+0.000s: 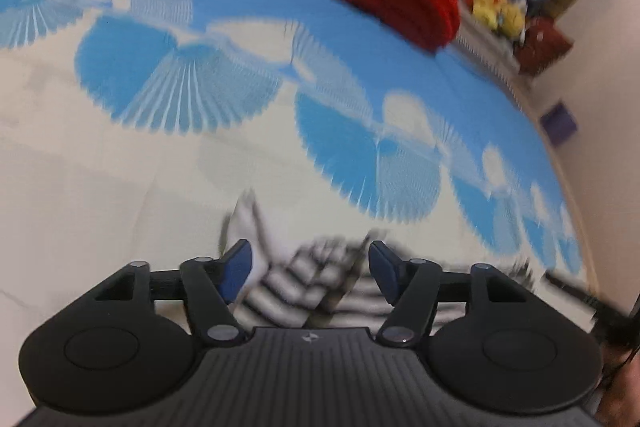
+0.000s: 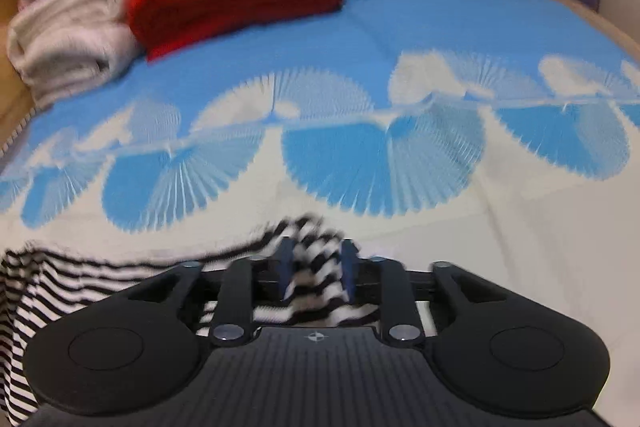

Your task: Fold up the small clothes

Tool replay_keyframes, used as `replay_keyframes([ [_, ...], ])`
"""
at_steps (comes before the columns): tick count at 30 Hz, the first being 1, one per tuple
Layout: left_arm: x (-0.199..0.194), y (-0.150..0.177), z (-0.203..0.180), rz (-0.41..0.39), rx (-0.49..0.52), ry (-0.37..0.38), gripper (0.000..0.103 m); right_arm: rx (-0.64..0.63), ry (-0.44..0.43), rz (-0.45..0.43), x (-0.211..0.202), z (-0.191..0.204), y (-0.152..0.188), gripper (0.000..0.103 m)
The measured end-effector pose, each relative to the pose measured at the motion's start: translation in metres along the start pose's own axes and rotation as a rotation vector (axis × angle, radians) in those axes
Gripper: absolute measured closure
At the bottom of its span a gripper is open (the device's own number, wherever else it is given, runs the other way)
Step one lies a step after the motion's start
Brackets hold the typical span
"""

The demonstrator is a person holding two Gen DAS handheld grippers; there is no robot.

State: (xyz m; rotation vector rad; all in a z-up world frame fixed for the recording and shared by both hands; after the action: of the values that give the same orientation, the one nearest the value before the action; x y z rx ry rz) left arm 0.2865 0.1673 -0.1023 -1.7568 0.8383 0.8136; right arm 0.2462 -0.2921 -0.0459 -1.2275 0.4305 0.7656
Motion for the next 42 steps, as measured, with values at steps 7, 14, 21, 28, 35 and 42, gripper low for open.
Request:
replay_keyframes([
  [7,0.02,0.015,-0.024,0.006,0.233,-0.091,0.032,0.008,-0.059,0.098,0.007,-0.019,0.007,0.057],
  [14,0.028,-0.001,-0.015,-0.05,0.189,-0.131,0.095,-0.1,-0.029,0.18,0.037,-0.003,0.014,0.091],
  [21,0.014,-0.03,-0.028,-0.255,0.189,-0.165,0.095,-0.085,-0.01,-0.117,0.011,0.006,-0.023,0.095],
  [28,0.068,-0.021,-0.026,-0.098,0.22,-0.246,0.093,-0.115,0.089,0.019,0.06,0.0,-0.012,0.095],
  [35,0.093,-0.009,-0.019,-0.014,0.254,-0.247,0.081,-0.134,0.124,0.163,0.102,-0.008,0.008,0.088],
  [42,0.035,-0.003,-0.023,-0.072,0.234,-0.229,0.06,-0.017,0.075,0.143,0.069,-0.015,-0.003,0.077],
])
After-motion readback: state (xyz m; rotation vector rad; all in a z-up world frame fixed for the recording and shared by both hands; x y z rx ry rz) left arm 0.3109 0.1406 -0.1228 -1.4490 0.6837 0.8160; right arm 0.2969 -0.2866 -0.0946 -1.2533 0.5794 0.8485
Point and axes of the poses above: each gripper's, at about its wrist camera, not at the fingertips, and x roughly the way its jaws point, z to its left, y to its underside, the point moved 4 cm from there along x, roughly the way its jaws point, and after that the axes turned 10 degrees about -y, right-handed, at the moved point
